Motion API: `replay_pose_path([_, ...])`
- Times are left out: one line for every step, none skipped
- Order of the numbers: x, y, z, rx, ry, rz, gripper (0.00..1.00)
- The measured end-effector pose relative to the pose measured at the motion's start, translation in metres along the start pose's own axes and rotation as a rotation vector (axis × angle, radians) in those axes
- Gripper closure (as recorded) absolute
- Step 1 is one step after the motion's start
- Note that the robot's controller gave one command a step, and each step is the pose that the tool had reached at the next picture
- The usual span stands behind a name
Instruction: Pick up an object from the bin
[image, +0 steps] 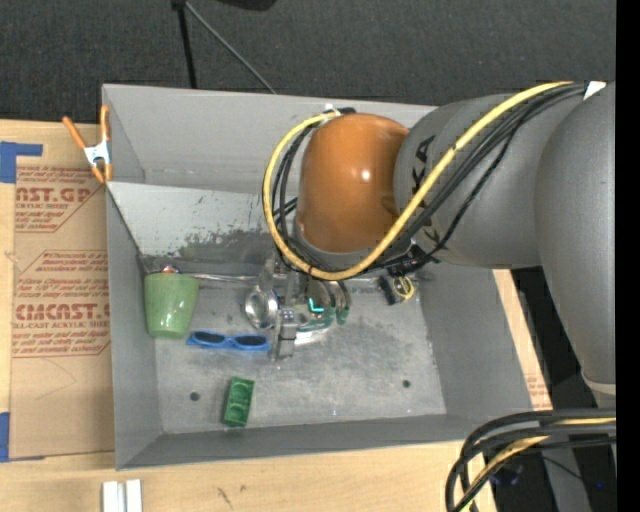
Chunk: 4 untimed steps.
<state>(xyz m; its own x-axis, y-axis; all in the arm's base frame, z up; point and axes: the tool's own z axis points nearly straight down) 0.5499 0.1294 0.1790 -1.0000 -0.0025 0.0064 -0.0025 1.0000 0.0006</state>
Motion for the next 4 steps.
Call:
replay_pose_path([0.02,0.014,0.113,0.001,-0.001,0.154,0.0])
replay_pose_path([-0.006,0.042,0.077,-0.003,-0.011,0.134,0.0])
replay_pose_path([0.009,0.042,0.071,-0.001,-0.006,0.338,0.0])
replay_pose_path([0.021,0.031,0.11,-0.001,-0.005,0.547,0.0])
